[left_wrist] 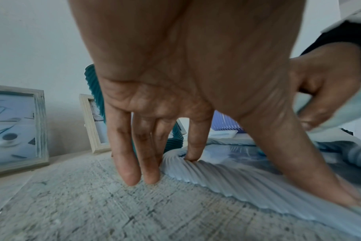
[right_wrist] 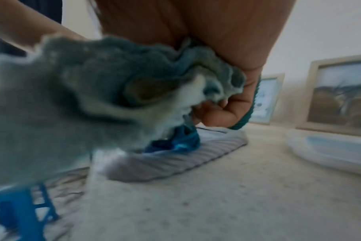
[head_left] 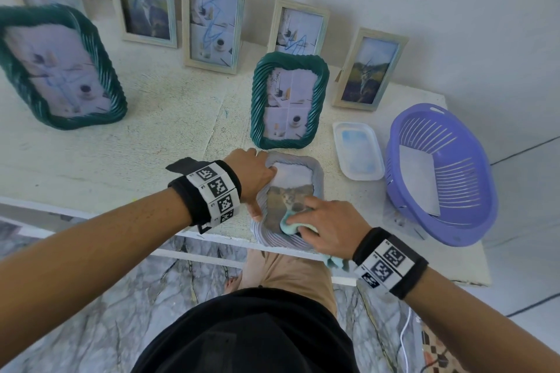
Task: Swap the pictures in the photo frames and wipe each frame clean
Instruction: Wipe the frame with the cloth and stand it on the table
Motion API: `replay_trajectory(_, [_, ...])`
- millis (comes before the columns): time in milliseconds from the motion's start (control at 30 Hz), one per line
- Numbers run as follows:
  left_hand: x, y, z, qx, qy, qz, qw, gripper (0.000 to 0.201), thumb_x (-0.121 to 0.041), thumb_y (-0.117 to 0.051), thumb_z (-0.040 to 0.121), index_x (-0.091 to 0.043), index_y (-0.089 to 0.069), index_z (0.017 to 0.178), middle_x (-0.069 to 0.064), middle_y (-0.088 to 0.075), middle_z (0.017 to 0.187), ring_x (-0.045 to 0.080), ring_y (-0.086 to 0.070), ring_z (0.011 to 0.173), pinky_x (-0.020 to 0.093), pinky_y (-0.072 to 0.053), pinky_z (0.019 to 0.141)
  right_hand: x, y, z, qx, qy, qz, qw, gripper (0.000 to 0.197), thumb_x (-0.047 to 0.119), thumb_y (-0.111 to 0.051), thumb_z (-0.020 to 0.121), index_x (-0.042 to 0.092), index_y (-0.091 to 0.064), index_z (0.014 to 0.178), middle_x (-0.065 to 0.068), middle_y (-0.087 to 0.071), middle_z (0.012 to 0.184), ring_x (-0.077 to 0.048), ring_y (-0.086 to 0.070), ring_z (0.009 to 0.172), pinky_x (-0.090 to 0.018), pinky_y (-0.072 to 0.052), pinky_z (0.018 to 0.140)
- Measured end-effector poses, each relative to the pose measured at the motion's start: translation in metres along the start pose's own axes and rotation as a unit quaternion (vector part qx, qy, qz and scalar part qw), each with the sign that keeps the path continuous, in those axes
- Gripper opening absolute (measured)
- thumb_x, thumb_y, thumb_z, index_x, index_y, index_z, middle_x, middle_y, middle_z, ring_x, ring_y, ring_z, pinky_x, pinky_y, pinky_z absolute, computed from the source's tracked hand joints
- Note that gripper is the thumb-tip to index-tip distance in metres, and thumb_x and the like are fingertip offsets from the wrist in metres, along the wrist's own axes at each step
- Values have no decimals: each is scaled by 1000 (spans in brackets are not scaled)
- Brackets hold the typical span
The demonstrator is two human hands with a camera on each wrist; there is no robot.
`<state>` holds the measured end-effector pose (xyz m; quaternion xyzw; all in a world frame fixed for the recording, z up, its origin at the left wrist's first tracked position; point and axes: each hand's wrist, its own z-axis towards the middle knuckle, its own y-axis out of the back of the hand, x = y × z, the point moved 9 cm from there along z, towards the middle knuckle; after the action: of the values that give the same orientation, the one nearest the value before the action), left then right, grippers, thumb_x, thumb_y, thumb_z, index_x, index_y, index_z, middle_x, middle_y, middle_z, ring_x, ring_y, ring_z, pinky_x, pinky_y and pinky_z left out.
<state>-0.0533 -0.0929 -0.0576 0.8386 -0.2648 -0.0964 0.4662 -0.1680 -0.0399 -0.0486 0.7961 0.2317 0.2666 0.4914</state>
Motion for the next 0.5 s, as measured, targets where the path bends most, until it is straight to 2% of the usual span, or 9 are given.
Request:
replay_trajectory(67, [1, -1, 0, 0, -1, 0, 1000, 97, -77, -71, 57, -15, -46, 127, 11, -47, 130, 29, -51, 110, 37, -47, 81, -20, 12, 6, -30, -33, -15, 999, 31, 34, -46, 93, 34, -65, 118, -1, -57, 115, -27, -64, 75, -29, -40, 58])
replay_trajectory(167, [2, -3, 1, 1, 2, 5, 1000, 97, -77, -71, 57, -16, -45, 128, 11, -47, 130, 28, -50, 110, 37, -46, 80, -34, 14, 13, -78, -91, -28, 992, 31, 33, -45, 94, 29, -63, 119, -4, -55, 111, -31, -64, 75, -30, -35, 56])
replay_trajectory(233, [1, -3, 2, 1, 3, 6, 1000, 98, -77, -71, 57, -16, -45, 129, 11, -47, 130, 28, -51, 111, 37, -46, 80, -19, 2, 10, -69, -67, 3, 995, 32, 34, -44, 92, 29, -65, 115, -3, -56, 111, -27, -63, 70, -27, -37, 56])
replay_trajectory(333, [1, -4, 3, 6, 2, 11, 1000, 99, -78, -70, 57, -16, -44, 129, 11, -48, 129, 28, -51, 110, 37, -46, 79, -6, -6, -6, -40, -27, 35, 998, 41, 41, -34, 87, 36, -67, 112, 4, -58, 109, -24, -63, 67, -27, -41, 56])
replay_trajectory(400, [1, -5, 4, 7, 2, 12, 1000, 101, -80, -69, 56, -16, -44, 130, 12, -49, 128, 28, -52, 109, 37, -46, 79, -16, -1, -5, -29, -41, -2, 999, 36, 39, -40, 90, 38, -65, 115, 6, -56, 108, -25, -62, 70, -28, -39, 57])
replay_trajectory(500, [1, -6, 4, 7, 1, 14, 1000, 103, -81, -67, 57, -16, -42, 133, 12, -47, 129, 28, -51, 110, 37, -47, 79, -36, 13, 8, -74, -95, -45, 992, 31, 34, -45, 93, 31, -64, 116, -1, -55, 107, -29, -63, 72, -30, -38, 55])
